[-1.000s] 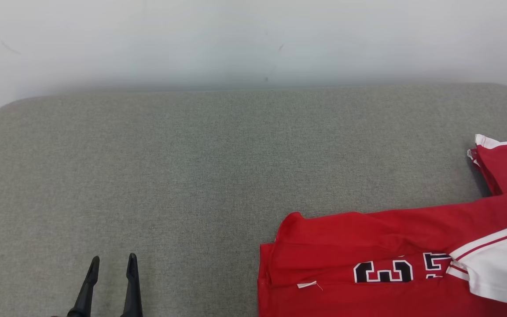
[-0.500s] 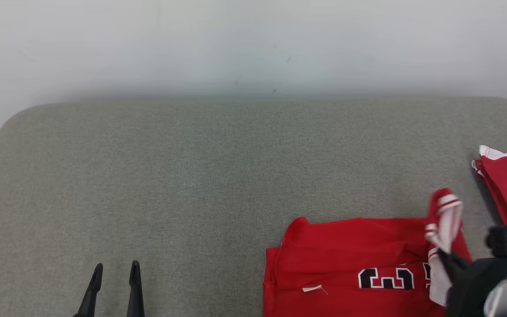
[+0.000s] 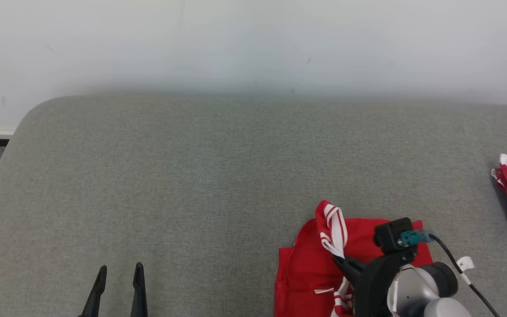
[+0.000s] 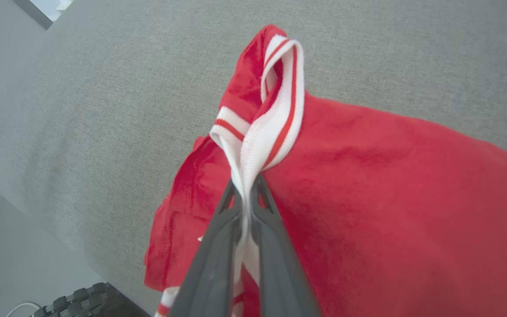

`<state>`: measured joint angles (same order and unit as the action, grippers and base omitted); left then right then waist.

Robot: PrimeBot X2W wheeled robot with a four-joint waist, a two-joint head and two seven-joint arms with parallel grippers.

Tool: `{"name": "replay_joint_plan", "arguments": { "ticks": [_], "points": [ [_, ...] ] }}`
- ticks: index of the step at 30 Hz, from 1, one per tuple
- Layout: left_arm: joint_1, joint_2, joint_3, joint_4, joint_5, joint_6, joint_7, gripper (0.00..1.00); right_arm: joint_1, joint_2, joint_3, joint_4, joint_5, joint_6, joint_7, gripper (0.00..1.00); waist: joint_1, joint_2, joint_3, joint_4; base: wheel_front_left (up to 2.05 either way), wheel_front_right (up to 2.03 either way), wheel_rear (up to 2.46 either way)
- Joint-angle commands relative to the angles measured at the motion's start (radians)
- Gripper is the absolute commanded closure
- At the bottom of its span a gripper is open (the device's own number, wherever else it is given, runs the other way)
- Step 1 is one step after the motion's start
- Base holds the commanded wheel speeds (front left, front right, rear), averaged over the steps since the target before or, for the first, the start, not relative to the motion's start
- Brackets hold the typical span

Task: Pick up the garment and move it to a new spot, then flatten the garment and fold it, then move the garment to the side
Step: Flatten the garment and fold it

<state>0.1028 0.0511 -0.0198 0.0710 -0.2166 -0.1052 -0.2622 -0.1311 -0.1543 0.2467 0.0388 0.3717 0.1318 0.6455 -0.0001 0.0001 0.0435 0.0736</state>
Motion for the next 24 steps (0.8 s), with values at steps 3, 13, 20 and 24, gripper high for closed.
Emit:
{"name": "replay_joint_plan", "arguments": {
  "ticks": [3,13,20,24],
  "points": [
    [0.001,-0.001,-0.001,0.0,-0.005,0.006,-0.003,0.0,-0.036,0.021,0.034,0.048,0.01,-0.003,-0.025,1.0,0.0001,-0.0001,0.007,0.024,0.0,0.0,0.0],
    [-0.008,-0.001,-0.005,-0.002,-0.01,0.007,-0.003,0.0,-0.091,0.063,0.076,0.167,0.012,-0.003,-0.081,1.0,0.0001,-0.0001,0.022,0.054,0.0,0.0,0.0],
    [-0.004,-0.001,-0.002,-0.002,-0.01,0.013,-0.003,0.0,-0.093,0.068,0.094,0.189,0.026,-0.003,-0.108,0.0,0.0001,-0.0001,0.02,0.051,0.0,0.0,0.0],
    [0.002,-0.001,0.004,-0.001,-0.009,0.014,-0.003,0.0,-0.077,0.059,0.116,0.16,0.055,-0.003,-0.118,0.0,0.0001,-0.0001,0.011,0.041,0.0,0.0,0.0]
  ]
}}
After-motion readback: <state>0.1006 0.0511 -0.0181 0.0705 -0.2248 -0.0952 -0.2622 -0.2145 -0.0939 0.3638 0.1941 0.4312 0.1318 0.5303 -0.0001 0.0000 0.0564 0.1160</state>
